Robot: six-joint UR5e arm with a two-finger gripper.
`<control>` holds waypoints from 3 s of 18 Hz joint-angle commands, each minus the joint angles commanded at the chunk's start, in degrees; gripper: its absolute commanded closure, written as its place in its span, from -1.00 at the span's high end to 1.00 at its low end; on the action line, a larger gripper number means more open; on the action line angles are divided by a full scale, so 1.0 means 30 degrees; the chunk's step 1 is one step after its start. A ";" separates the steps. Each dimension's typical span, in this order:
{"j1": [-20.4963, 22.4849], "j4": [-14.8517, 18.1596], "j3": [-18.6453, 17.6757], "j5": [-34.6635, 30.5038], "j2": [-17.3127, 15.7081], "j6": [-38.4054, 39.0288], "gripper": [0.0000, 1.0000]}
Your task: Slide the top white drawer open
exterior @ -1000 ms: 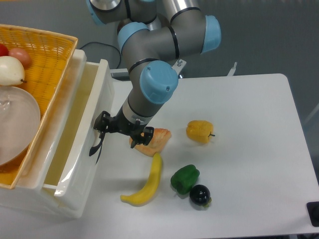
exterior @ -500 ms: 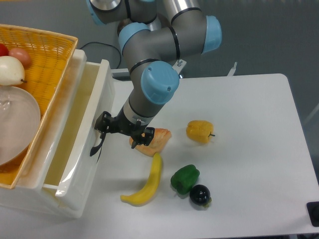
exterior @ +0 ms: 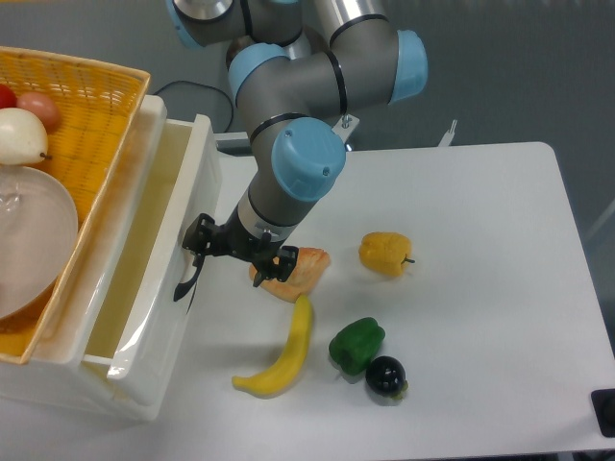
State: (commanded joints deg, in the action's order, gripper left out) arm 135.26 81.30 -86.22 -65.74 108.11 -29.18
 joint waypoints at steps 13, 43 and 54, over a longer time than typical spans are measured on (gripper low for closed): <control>0.0410 0.0059 0.0293 -0.0762 0.0205 -0.0059 1.00; 0.1523 -0.0175 0.0937 -0.0762 0.0732 -0.0908 1.00; 0.1904 -0.0293 0.0937 -0.0762 0.0703 -0.0908 1.00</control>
State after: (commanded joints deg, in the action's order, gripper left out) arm 140.98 80.42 -83.41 -68.03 110.21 -31.90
